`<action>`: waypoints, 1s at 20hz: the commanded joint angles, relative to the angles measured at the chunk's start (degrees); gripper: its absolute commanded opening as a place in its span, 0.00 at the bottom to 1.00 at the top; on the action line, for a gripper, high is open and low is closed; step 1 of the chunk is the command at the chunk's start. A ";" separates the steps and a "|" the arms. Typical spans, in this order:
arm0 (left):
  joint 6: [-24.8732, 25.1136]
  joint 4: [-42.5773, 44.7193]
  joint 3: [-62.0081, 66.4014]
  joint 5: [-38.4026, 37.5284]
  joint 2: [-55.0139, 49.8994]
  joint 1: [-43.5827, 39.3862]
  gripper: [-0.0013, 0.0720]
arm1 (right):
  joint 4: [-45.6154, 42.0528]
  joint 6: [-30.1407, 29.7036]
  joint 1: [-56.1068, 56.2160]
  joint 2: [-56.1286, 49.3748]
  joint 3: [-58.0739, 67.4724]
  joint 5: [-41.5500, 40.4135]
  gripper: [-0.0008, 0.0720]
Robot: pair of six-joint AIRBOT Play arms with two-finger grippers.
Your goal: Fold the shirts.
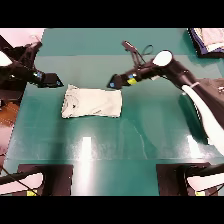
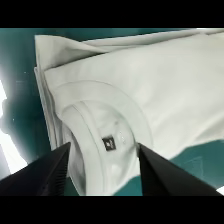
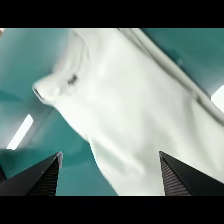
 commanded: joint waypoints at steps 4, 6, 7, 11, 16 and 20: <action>-2.93 -0.59 -2.40 8.83 -11.72 0.04 0.70 | 0.13 0.24 -4.70 10.12 -16.31 -0.13 0.96; -2.93 -0.59 -2.38 9.55 -13.16 0.04 0.70 | 0.17 0.24 -4.70 12.13 -19.12 -2.34 0.96; -2.95 -0.61 -2.36 10.45 -13.31 0.04 0.70 | 0.15 0.24 -4.70 12.87 -20.33 -3.39 0.96; -2.91 -3.26 -2.38 11.02 -13.33 0.04 0.69 | 0.13 0.24 -4.70 13.51 -21.46 -3.85 0.96; -2.16 -7.50 -0.39 8.63 -12.96 0.04 0.05 | 0.15 0.26 -4.70 13.51 -21.46 -4.17 0.96; 1.31 -7.69 9.31 6.40 -10.82 -0.74 0.05 | 0.15 0.26 -4.70 13.51 -21.46 -4.37 0.96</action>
